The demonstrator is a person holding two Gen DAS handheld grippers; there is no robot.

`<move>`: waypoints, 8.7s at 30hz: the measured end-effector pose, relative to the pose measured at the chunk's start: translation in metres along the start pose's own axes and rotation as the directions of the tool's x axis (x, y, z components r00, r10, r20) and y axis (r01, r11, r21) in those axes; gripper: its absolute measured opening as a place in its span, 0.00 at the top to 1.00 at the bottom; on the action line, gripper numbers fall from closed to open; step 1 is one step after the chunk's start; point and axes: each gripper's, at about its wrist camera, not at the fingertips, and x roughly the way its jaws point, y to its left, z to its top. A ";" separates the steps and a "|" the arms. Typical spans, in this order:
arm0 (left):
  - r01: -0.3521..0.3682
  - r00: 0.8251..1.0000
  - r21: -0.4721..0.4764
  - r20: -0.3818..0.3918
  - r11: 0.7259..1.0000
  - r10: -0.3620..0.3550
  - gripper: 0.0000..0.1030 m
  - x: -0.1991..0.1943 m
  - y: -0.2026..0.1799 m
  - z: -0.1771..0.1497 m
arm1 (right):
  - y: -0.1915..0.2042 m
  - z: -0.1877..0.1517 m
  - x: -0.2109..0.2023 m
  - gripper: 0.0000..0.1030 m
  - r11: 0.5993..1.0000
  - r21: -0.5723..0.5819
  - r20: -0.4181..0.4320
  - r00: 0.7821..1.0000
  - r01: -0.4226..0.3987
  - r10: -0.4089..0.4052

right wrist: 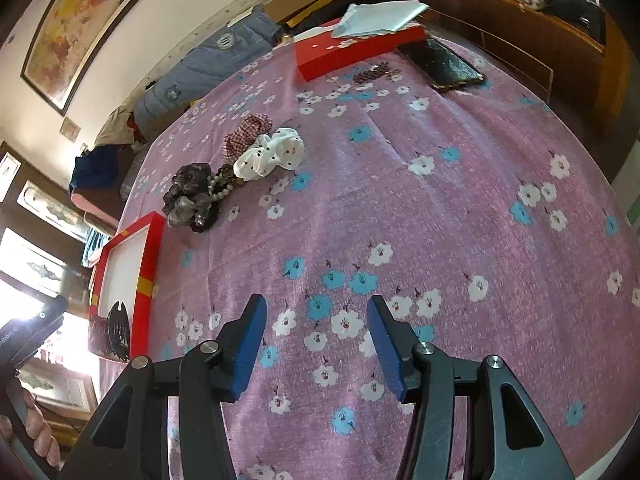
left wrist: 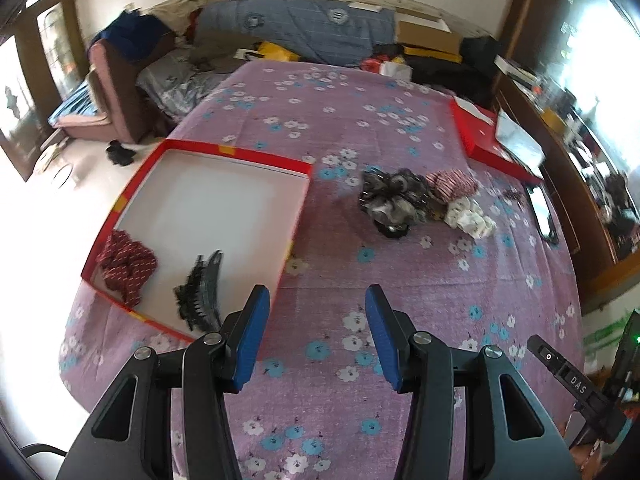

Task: Organize jewelry
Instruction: 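Grasp the grey sheer scrunchie with the left tool while the right tool grasps the red plaid scrunchie, then carry both scrunchies into the box lid and open both tools, then move both open tools back toward the bracelets and white scrunchie, then grasp the pearl bracelet with the left tool while the right tool grasps the white dotted scrunchie, then lift the white dotted scrunchie with the right tool toward the box lid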

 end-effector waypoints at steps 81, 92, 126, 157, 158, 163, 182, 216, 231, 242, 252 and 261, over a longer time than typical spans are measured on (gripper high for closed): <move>0.047 0.997 -0.231 0.076 0.972 -0.030 0.92 -0.036 0.161 0.017 | 0.149 0.059 0.041 0.90 0.928 -0.271 -0.095 0.966 -0.256 0.238; 0.088 0.996 -0.239 0.010 0.967 -0.089 0.92 0.038 0.222 0.070 | 0.237 0.050 0.086 0.90 0.918 -0.280 -0.148 0.958 -0.280 0.247; 0.119 0.991 -0.148 -0.050 0.982 -0.127 0.69 0.134 0.250 0.147 | 0.396 -0.057 0.203 0.63 0.791 -0.505 -0.397 0.907 -0.345 0.141; -0.055 0.996 -0.222 0.060 0.973 0.070 0.52 -0.031 0.125 0.008 | 0.132 -0.019 0.039 0.49 0.958 -0.233 -0.082 0.985 -0.169 0.154; -0.049 0.997 -0.197 0.055 0.979 0.061 0.52 -0.027 0.111 0.008 | 0.122 -0.019 0.038 0.49 0.963 -0.216 -0.077 0.986 -0.161 0.147; -0.021 1.000 -0.093 0.018 0.995 0.023 0.52 -0.016 0.055 0.004 | 0.075 -0.016 0.031 0.49 0.984 -0.126 -0.061 0.991 -0.123 0.116; 0.039 0.996 0.005 -0.080 0.999 -0.038 0.52 0.039 -0.015 0.023 | 0.003 0.016 0.046 0.49 0.998 -0.033 -0.063 0.997 -0.051 0.048; 0.436 0.861 0.195 -0.376 0.879 -0.343 0.92 0.189 -0.135 0.068 | 0.025 0.114 0.133 0.92 0.997 0.041 -0.118 0.990 -0.067 0.072; 0.369 0.874 0.120 -0.382 0.922 -0.300 0.91 0.124 -0.073 -0.042 | -0.045 0.005 0.046 0.89 1.000 0.016 -0.165 0.986 -0.012 0.015; 0.342 0.896 0.023 -0.309 0.939 -0.319 0.73 0.121 -0.042 -0.038 | -0.049 -0.003 0.035 0.55 1.000 -0.012 -0.103 0.994 0.028 -0.029; 0.278 0.925 0.156 -0.308 0.948 -0.221 0.73 0.142 -0.081 -0.054 | -0.027 -0.006 0.048 0.53 0.995 -0.087 -0.097 0.994 0.048 -0.057; 0.250 0.937 0.121 -0.280 0.961 -0.208 0.92 0.122 -0.084 -0.056 | -0.020 -0.012 0.052 0.87 0.991 -0.119 -0.109 0.992 0.058 -0.072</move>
